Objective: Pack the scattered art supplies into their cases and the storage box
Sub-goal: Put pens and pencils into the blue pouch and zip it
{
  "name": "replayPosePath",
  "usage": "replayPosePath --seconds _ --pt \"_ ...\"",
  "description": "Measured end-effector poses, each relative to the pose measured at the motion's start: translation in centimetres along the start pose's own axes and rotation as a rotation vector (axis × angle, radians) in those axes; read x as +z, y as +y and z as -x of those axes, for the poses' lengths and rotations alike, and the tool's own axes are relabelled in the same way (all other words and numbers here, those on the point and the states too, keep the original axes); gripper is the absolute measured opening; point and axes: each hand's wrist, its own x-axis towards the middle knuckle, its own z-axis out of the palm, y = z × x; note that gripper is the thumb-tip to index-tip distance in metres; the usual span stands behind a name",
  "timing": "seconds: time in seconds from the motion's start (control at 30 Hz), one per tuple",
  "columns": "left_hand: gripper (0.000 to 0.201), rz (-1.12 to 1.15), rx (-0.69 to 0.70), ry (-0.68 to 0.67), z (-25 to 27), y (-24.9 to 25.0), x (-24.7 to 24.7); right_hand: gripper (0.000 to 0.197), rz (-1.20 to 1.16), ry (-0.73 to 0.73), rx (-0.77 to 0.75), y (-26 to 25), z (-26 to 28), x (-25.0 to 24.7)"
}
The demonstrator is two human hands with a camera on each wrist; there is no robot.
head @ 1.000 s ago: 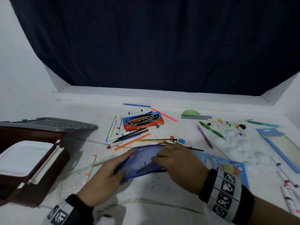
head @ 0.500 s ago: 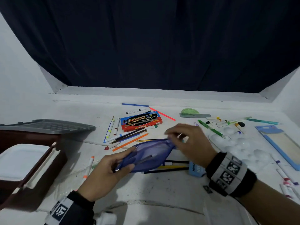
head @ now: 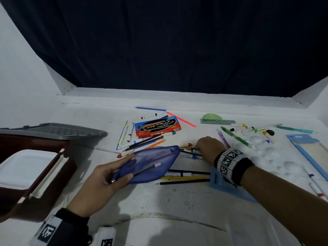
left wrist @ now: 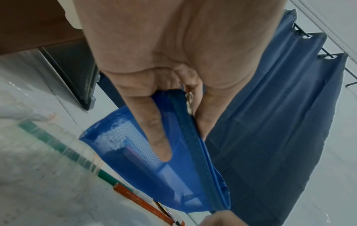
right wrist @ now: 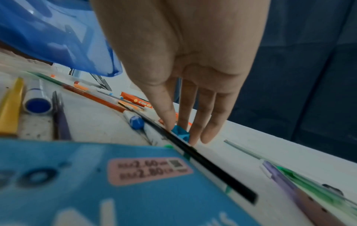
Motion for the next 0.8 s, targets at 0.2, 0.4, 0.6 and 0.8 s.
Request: replayPosePath --seconds 0.2,0.4,0.6,0.8 --pt "0.044 -0.014 -0.065 -0.034 0.7 0.1 0.4 0.025 -0.305 0.122 -0.031 -0.2 1.5 -0.5" --pt "0.04 -0.036 -0.085 -0.095 0.6 0.6 0.9 0.02 -0.808 0.522 -0.266 -4.4 6.2 -3.7" --pt "0.045 -0.021 -0.068 -0.154 0.3 1.4 1.7 0.018 -0.678 0.348 -0.591 -8.3 8.9 -4.1" --pt "0.045 0.013 -0.108 -0.112 0.9 1.3 0.9 0.012 -0.838 0.594 -0.521 -7.8 7.2 -5.5"
